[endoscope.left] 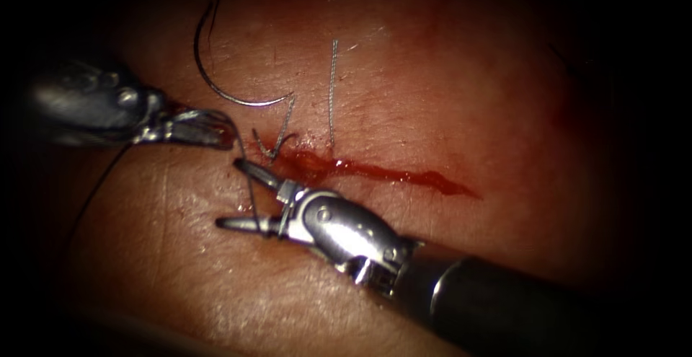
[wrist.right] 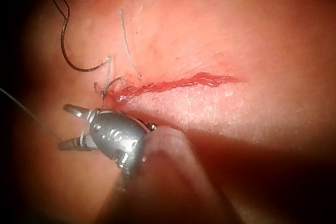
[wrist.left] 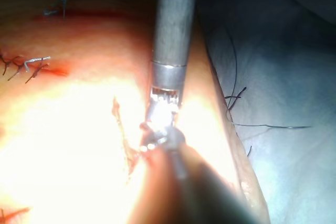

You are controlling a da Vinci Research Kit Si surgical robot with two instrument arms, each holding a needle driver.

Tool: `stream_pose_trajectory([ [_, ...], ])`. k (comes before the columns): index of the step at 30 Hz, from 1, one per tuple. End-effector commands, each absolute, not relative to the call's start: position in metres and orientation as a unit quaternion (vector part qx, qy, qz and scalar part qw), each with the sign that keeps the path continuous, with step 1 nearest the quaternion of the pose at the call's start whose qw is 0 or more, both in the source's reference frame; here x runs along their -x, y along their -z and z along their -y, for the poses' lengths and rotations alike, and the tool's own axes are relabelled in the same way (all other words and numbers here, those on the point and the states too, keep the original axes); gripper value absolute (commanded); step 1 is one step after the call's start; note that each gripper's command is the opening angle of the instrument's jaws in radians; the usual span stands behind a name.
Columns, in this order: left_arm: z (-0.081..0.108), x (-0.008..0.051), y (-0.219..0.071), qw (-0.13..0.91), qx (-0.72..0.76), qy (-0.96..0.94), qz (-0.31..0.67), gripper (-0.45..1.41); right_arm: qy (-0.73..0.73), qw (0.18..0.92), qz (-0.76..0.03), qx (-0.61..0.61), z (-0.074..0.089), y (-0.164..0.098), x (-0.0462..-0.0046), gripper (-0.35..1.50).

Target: Wound Closure

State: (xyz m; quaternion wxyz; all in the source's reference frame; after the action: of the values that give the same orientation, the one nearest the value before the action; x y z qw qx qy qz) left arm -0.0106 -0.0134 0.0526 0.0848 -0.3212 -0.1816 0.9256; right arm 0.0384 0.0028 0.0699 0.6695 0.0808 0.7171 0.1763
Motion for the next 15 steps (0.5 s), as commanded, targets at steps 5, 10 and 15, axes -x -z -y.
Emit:
stream_pose_trajectory([
  [5, 0.011, 0.0135, -0.057, 0.081, 0.321, -0.928, 0.171, -0.45, -0.150, 0.659, -0.729, -0.112, -0.002, -0.070, -0.0395, 0.57],
  [10, 0.012, 0.0144, -0.062, 0.069, 0.320, -0.927, 0.180, -0.45, -0.150, 0.657, -0.730, -0.114, -0.002, -0.070, -0.0390, 0.56],
  [15, 0.013, 0.0143, -0.067, 0.047, 0.317, -0.929, 0.186, -0.45, -0.150, 0.630, -0.754, -0.110, -0.002, -0.069, -0.0384, 0.56],
])
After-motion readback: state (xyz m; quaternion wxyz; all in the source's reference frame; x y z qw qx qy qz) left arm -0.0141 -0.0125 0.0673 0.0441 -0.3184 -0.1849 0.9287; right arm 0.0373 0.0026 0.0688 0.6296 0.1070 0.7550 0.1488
